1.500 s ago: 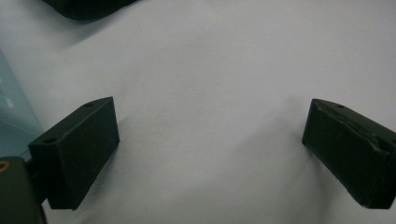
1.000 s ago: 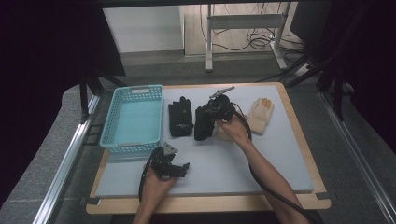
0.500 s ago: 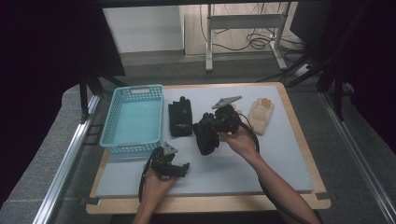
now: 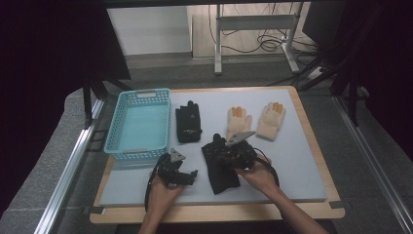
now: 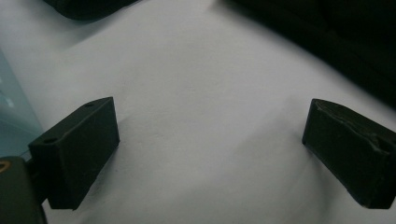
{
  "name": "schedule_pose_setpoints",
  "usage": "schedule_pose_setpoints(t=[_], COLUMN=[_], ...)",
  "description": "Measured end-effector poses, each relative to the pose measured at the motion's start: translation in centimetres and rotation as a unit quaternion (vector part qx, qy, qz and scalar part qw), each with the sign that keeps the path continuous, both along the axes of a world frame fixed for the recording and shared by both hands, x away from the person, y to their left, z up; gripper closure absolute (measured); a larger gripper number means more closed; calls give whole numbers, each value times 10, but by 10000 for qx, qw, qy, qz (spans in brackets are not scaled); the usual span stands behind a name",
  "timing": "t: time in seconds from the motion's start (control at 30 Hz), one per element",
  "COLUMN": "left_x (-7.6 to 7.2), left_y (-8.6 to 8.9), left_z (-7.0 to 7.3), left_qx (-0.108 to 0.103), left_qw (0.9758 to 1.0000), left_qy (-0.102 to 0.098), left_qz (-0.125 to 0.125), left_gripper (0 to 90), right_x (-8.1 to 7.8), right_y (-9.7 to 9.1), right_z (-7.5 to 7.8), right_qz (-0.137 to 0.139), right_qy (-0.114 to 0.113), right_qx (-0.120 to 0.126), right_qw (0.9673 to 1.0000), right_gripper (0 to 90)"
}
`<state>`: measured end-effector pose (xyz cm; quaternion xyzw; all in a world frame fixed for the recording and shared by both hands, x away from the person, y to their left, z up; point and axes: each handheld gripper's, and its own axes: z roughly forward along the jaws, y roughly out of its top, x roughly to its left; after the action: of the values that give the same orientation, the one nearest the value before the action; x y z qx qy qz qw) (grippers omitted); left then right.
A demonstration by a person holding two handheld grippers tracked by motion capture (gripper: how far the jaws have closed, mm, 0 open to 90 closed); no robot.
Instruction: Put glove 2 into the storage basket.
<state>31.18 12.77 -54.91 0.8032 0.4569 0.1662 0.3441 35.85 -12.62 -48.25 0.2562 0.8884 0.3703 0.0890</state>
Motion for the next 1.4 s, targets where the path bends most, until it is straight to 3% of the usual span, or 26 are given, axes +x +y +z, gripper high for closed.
schedule_pose_setpoints(t=[0.07, 0.2, 0.3, 0.47, 0.67, 0.77, 0.9, 1.1, 1.17, 1.4], left_x=[0, 0, 0, 0, 0, 0, 0, -2, -3, -2], left_y=[0, 0, 0, 0, 0, 1, 1, 5, 11, 15], left_z=[0, 0, 0, 0, 0, 0, 0, 1, 1, 0], left_qx=[19, 10, 7, 7, 3, 1, -20, 102, 180, 49], left_qw=[10000, 10000, 10000, 10000, 10000, 10000, 10000, 9999, 9998, 9999], left_qy=[9, 16, 14, 15, 21, 20, 33, 8, -40, 76], left_qz=[-18, -15, -12, -11, -12, -13, -8, 71, 109, 105], left_gripper=[42, 41, 41, 42, 41, 42, 43, 25, 23, 23], right_x=[6, 14, 15, 13, 7, 3, 8, 31, 47, 81], right_y=[-11, -29, -37, -37, -28, -22, -24, -18, -7, 31], right_z=[-2, -15, -26, -37, -40, -39, -33, -17, -13, -11], right_qz=[-169, -477, -550, -453, -194, -74, -88, -225, -229, -188], right_qy=[17, 108, 244, 343, 497, 386, 301, 69, 47, -29], right_qx=[89, -48, -52, -105, 48, -50, 40, 96, 136, 100], right_qw=[9998, 9988, 9982, 9983, 9986, 9992, 9995, 9997, 9996, 9998], right_gripper=[773, 850, 856, 856, 864, 862, 830, 757, 753, 753])
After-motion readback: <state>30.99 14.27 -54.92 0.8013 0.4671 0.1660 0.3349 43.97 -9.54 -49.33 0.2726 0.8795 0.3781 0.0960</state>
